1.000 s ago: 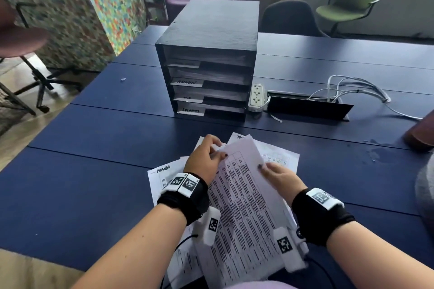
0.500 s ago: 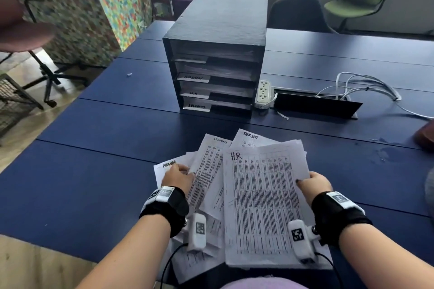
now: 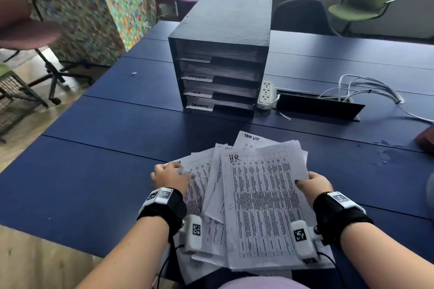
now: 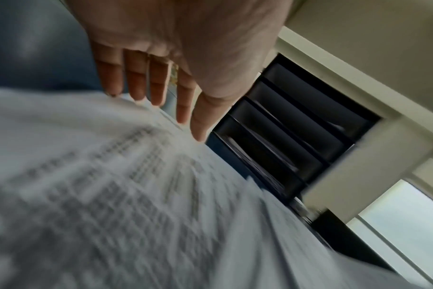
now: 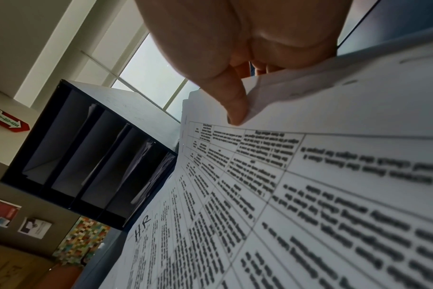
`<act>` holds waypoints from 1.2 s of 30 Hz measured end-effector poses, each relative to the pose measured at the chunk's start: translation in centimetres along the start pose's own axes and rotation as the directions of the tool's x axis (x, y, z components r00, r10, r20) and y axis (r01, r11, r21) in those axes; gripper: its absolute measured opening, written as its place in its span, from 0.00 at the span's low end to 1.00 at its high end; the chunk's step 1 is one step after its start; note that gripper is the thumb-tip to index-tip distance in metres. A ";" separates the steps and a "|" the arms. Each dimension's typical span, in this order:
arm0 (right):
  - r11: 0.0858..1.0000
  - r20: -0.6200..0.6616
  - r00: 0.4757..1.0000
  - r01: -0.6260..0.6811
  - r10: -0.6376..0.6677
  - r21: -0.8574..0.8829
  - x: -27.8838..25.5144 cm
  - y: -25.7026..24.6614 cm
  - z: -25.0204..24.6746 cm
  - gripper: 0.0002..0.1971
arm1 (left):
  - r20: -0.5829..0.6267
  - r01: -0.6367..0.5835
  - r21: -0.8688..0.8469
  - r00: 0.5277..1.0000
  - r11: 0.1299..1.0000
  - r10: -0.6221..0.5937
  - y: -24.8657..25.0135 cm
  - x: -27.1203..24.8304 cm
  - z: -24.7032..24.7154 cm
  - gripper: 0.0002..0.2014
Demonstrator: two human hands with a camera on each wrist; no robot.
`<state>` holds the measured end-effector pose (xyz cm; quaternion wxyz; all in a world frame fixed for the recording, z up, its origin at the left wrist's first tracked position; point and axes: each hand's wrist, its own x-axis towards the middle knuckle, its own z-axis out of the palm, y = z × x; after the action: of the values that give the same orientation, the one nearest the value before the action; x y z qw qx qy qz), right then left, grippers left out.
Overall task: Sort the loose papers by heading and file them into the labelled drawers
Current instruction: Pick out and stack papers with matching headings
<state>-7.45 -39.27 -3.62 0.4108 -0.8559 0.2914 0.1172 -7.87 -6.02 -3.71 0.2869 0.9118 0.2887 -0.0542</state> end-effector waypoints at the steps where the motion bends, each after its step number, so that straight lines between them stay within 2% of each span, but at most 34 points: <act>1: 1.000 0.004 1.000 0.003 -0.003 -0.003 0.1 0.1 0.0 0.09 | -0.036 0.075 -0.021 0.996 0.997 -0.076 -0.6 0.3 -0.4 0.15; 3: 1.000 0.013 1.000 0.008 -0.008 -0.008 0.3 0.3 0.0 0.09 | -0.059 0.170 -0.086 0.983 0.982 -0.175 -1.6 0.8 -1.2 0.21; 5: 1.000 0.014 1.000 0.013 -0.013 -0.023 0.4 0.3 0.0 0.09 | -0.056 0.191 -0.157 0.978 0.969 -0.202 -2.0 1.3 -1.2 0.24; 9: 0.999 0.011 1.000 0.019 -0.018 -0.044 0.5 0.2 0.1 0.09 | 0.071 0.216 -0.360 0.976 0.908 -0.204 -1.6 1.4 -1.1 0.27; 11: 0.999 0.016 1.000 0.023 -0.022 -0.048 0.5 0.2 0.0 0.09 | 0.088 0.162 -0.341 0.986 0.926 -0.140 -1.1 1.0 -0.9 0.22; 14: 0.999 0.026 0.999 0.023 -0.022 -0.045 0.7 0.5 0.0 0.09 | 0.037 0.030 -0.350 0.999 0.936 -0.018 -0.1 0.0 -0.7 0.13; 16: 0.999 0.026 0.999 0.023 -0.022 -0.045 0.9 0.6 0.0 0.09 | 0.076 -0.053 -0.380 0.993 0.924 0.089 0.7 -0.8 -0.4 0.12; 18: 0.998 0.030 0.999 0.029 -0.027 -0.052 1.1 0.7 0.1 0.10 | 0.139 -0.129 -0.373 0.972 0.919 0.192 1.3 -1.5 0.1 0.13; 22: 0.994 0.045 0.998 0.049 -0.045 -0.099 1.2 0.7 0.1 0.10 | 0.258 -0.224 -0.348 0.911 0.910 0.323 1.8 -2.8 0.8 0.10; 25: 0.992 0.045 0.998 0.052 -0.047 -0.112 1.3 0.7 0.0 0.10 | 0.356 -0.242 -0.320 0.865 0.916 0.353 1.9 -3.6 1.1 0.14; 29: 0.991 0.041 0.998 0.051 -0.046 -0.124 1.3 0.6 0.0 0.10 | 0.449 -0.054 -0.524 0.830 0.850 0.330 1.4 -4.1 1.3 0.23; 31: 0.991 0.040 0.998 0.053 -0.048 -0.126 1.2 0.6 0.1 0.10 | 0.365 -0.142 -0.405 0.881 0.903 0.302 1.2 -3.5 1.9 0.17; 33: 0.991 0.039 0.998 0.053 -0.049 -0.124 1.1 0.6 0.0 0.09 | 0.193 -0.229 -0.167 0.946 0.959 0.260 0.9 -2.9 2.4 0.09; 34: 0.991 0.041 0.998 0.052 -0.048 -0.119 1.0 0.5 0.0 0.09 | 0.116 -0.212 -0.072 0.969 0.974 0.220 0.9 -3.0 2.4 0.09; 35: 0.992 0.043 0.998 0.053 -0.048 -0.113 0.9 0.5 0.0 0.09 | 0.055 -0.159 -0.053 0.985 0.986 0.162 0.9 -3.0 2.5 0.09; 36: 0.992 0.043 0.998 0.053 -0.049 -0.110 0.9 0.6 0.0 0.09 | 0.023 -0.109 -0.107 0.993 0.988 0.112 1.0 -3.1 2.4 0.08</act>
<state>-7.08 -39.89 -4.37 0.3710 -0.8821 0.2543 0.1399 -9.74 -9.54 -4.37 0.3412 0.9091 0.2362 -0.0362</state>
